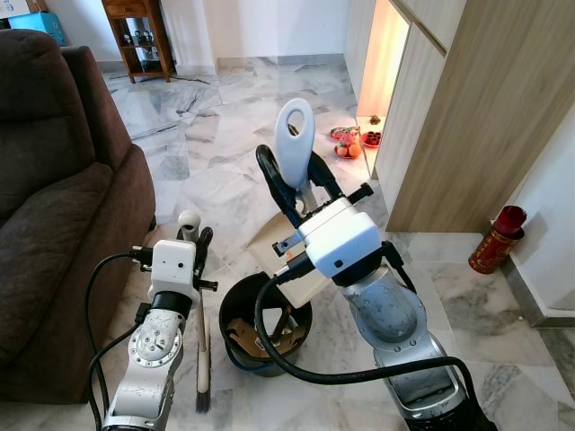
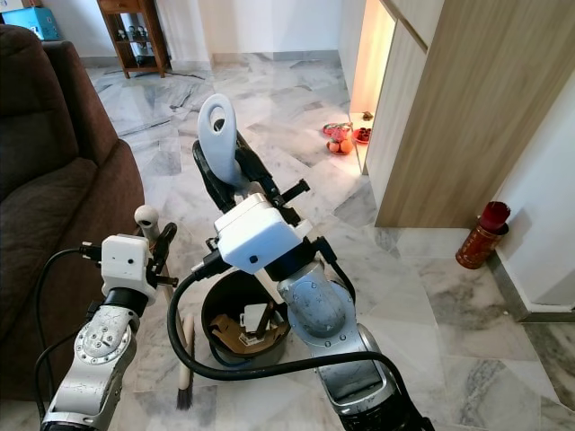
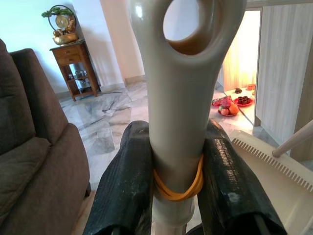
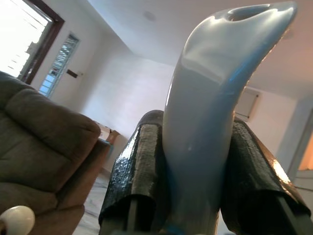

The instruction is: Sweep floor

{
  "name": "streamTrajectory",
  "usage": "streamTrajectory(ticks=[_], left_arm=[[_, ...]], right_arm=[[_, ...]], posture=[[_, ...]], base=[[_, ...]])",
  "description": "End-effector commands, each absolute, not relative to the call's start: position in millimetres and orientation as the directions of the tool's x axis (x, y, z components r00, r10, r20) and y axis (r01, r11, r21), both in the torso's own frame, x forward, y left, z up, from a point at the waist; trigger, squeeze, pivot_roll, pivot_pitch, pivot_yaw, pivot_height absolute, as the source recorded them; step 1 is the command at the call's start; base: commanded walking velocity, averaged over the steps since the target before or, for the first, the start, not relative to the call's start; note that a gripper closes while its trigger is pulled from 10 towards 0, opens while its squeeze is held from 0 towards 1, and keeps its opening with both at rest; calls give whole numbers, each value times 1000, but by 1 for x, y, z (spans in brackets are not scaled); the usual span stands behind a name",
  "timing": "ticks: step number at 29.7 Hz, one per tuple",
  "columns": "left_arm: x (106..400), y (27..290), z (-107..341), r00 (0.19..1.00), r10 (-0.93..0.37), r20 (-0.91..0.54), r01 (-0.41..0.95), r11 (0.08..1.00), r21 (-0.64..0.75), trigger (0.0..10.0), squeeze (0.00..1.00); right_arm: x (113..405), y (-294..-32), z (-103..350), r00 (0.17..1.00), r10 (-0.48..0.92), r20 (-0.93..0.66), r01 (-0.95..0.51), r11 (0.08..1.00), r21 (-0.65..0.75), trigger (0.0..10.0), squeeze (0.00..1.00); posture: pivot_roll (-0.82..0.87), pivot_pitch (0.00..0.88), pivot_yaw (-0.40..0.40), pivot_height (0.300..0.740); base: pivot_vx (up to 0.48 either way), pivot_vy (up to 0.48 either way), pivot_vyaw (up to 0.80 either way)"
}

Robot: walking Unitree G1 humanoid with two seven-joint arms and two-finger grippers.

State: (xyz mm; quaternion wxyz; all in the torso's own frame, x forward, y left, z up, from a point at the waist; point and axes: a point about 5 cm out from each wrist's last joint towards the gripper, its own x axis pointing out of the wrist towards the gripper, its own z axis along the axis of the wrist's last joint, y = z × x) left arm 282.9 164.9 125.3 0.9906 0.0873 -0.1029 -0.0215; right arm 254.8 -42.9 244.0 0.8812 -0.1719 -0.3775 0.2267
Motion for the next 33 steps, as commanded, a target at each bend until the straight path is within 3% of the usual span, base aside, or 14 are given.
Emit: streamTrajectory(ticks=[1, 13, 21, 33], left_arm=[[283, 165, 134, 965, -75, 252, 25, 980, 197, 10000, 0], [282, 165, 134, 965, -82, 248, 33, 980, 197, 10000, 0], [281, 165, 134, 966, -90, 243, 42, 979, 198, 10000, 0], [276, 171, 126, 974, -63, 218, 28, 987, 159, 10000, 0]], right_arm=[[254, -47, 258, 583, 492, 647, -219, 862, -457, 10000, 0], [296, -125, 241, 789, 128, 601, 88, 945, -316, 10000, 0], [302, -146, 211, 850, 44, 525, 135, 945, -299, 10000, 0], [311, -171, 155, 936, -106, 337, 168, 973, -161, 10000, 0]], posture=[[138, 47, 40, 740], [138, 54, 45, 740], [138, 62, 48, 740], [127, 69, 48, 740]], base=[[0, 0, 0], [0, 0, 0], [0, 0, 0], [0, 0, 0]])
